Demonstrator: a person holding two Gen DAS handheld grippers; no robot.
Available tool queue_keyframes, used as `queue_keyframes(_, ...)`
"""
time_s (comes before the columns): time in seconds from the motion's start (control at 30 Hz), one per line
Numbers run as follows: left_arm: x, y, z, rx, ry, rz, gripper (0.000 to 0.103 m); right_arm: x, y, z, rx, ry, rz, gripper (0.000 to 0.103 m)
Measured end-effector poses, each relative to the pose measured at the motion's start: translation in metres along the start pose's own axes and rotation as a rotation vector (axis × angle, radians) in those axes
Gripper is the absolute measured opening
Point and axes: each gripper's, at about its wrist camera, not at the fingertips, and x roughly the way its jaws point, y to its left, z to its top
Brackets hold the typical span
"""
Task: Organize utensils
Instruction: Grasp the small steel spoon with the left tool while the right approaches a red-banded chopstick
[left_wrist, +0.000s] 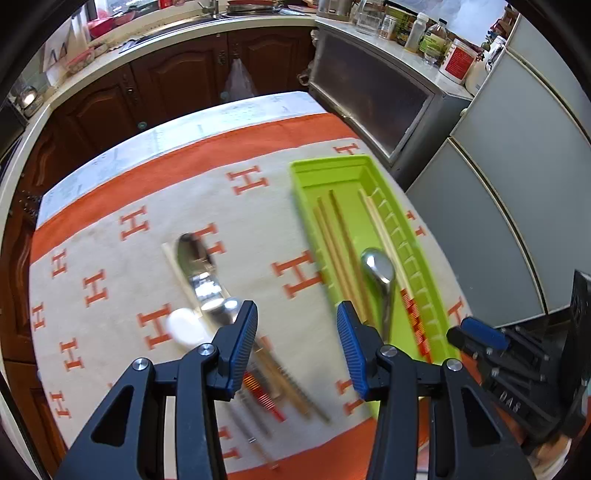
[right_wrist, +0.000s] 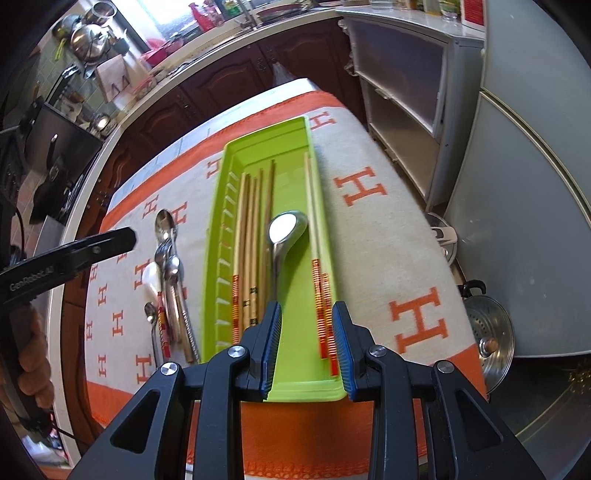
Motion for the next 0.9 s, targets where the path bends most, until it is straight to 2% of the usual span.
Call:
queue_keyframes(0.13, -0.014, 0.027, -0.012, -0.023, -0.005, 0.024, 0.043, 0.0, 0.016, -0.002, -0.043, 0.009, 0.005, 0.029)
queue_keyframes(0.23, -0.021, 0.051, -0.024, -0.073, 0.006, 0.012, 0.043, -0.001, 0.03, -0.003, -0.077, 0.012, 0.016, 0.029)
queue_keyframes(0.37, -0.017, 0.078, -0.04, -0.126, 0.074, 0.03, 0.043, -0.003, 0.056, 0.0, -0.137, 0.013, 0.029, 0.029)
queue_keyframes(0.47, -0.012, 0.089, -0.053, -0.132, 0.09, 0.051, 0.043, -0.005, 0.081, 0.004, -0.188, 0.013, 0.061, 0.029)
queue_keyframes(0.63, -0.002, 0.101, -0.076, -0.188, 0.095, -0.002, 0.043, -0.004, 0.119, 0.01, -0.247, 0.029, 0.109, 0.029)
queue_keyframes(0.77, 0.018, 0.11, -0.092, -0.28, 0.116, -0.084, 0.043, 0.006, 0.142, 0.012, -0.283, 0.055, 0.133, 0.029)
queue_keyframes(0.9, 0.043, 0.113, -0.106, -0.371, 0.163, -0.152, 0.026, 0.021, 0.157, 0.012, -0.294, 0.094, 0.156, 0.029)
